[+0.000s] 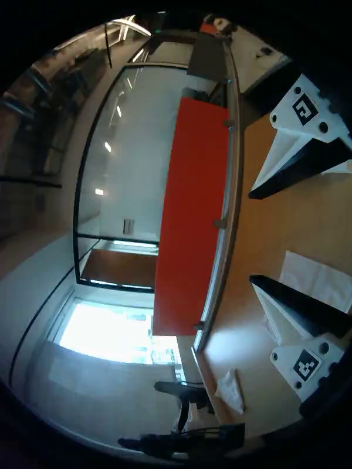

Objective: Fold towel

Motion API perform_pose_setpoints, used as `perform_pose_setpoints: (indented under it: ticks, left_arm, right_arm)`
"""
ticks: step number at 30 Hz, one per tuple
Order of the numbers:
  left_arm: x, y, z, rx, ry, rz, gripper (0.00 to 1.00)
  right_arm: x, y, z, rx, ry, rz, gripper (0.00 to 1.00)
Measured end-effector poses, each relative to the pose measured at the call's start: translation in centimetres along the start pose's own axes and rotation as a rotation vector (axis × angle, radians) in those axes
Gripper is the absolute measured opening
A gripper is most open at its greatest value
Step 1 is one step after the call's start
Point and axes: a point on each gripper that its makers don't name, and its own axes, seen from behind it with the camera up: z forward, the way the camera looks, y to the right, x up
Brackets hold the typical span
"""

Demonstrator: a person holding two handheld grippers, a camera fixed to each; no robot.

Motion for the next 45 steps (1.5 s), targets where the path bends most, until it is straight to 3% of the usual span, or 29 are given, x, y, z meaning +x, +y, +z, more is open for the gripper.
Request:
perform_pose_setpoints:
  ticks: [11,18,26,45]
  left_arm:
    - [-2.1,3.7,0.0,-0.146,-0.08,0.1,0.84]
    - [-4.3,5.6,0.1,-0.223,-0.132,0.125,0.84]
    - [-7.1,6.8,0.5,-0.276,-0.189,0.126,0.84]
    - [-18.0,8.5,1.5,-0.314,-0.357,0.149,0.85]
  right_arm:
    - [-2.3,-2.8,-0.1,0.177,-0.094,-0.047,1.0]
    - [-4.3,-4.4,0.0,0.267,-0.165,-0.105,1.0]
    - [-6.4,-5.5,0.5,0.322,-0.215,-0.144,1.0]
    - [-17.7,-7.5,1.2,0.387,-0.389,-0.196,1.0]
